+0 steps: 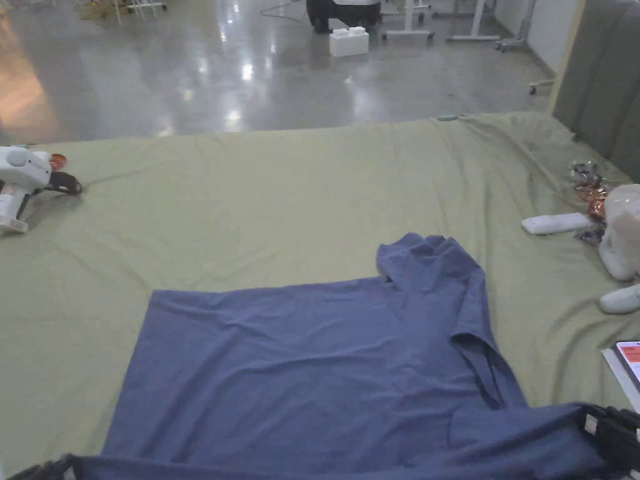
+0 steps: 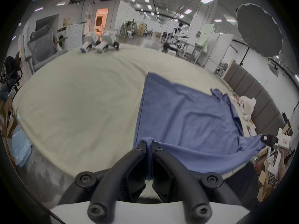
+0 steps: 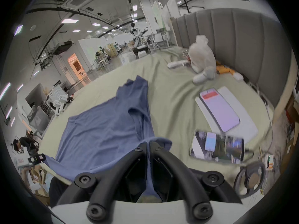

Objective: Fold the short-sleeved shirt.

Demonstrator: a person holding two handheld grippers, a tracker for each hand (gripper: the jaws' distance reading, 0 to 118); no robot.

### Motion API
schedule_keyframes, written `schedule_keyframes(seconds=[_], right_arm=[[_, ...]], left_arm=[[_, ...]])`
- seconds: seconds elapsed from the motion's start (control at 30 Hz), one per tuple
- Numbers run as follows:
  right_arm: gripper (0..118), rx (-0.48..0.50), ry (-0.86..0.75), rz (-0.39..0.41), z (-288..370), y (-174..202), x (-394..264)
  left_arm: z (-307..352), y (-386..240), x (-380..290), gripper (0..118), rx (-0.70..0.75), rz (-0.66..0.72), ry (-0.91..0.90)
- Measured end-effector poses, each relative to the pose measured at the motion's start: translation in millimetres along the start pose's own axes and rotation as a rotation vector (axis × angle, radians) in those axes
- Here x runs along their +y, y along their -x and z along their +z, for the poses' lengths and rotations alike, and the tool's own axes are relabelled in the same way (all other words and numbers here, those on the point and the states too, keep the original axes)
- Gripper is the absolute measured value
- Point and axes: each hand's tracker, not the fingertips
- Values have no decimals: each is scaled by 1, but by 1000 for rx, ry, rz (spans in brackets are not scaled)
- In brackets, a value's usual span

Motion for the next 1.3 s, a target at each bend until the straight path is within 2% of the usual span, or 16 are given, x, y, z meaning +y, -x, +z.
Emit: schedule_keyframes(seconds=[0.1, 0.23, 0.4, 0.5, 0.53, 0.57, 0.6, 0.63, 0.67, 0.87, 0.97, 1.07, 1.13, 1.2, 1.23, 1.3], right_arm=[[1, -11, -14, 16, -28, 10, 35], [1, -19, 10, -15, -86, 15, 76], [1, -60, 142, -18, -157, 25, 91], [3, -121, 192, -9, -185, 28, 88], [11, -115, 212, -36, -193, 26, 85], [41, -123, 236, -46, -196, 24, 84], [66, -120, 242, -55, -197, 23, 83], [76, -115, 230, -53, -194, 19, 83], [76, -101, 212, -51, -188, 17, 82], [76, 11, -55, 0, -93, 22, 83], [75, 51, -196, 28, -32, 36, 70], [76, 73, -319, 101, 21, 58, 51], [75, 83, -357, 178, 51, 74, 37], [71, 85, -423, 225, 66, 82, 23], [67, 92, -441, 242, 77, 89, 16], [51, 104, -472, 262, 93, 102, 6]], left_arm=[[-21, -1, 33, 3, -3, -14, -30], [-73, -1, 71, 3, 21, -27, -6], [-135, -5, 100, 3, 63, -25, 54], [-174, 10, 105, 5, 100, -27, 90], [-179, 10, 104, 15, 112, -23, 97], [-182, 10, 103, 37, 114, -20, 108], [-183, 10, 102, 59, 135, -19, 104], [-179, 11, 102, 74, 138, -24, 96], [-173, 11, 101, 80, 137, -26, 66], [-62, -11, 90, 80, 28, -96, -278], [6, -38, 73, 82, 35, -155, -430], [60, -60, 51, 82, 35, -223, -538], [85, -80, 36, 82, 69, -274, -588], [103, -94, 23, 81, 153, -311, -641], [113, -101, 16, 78, 145, -334, -690], [130, -110, 8, 62, 120, -331, -698]])
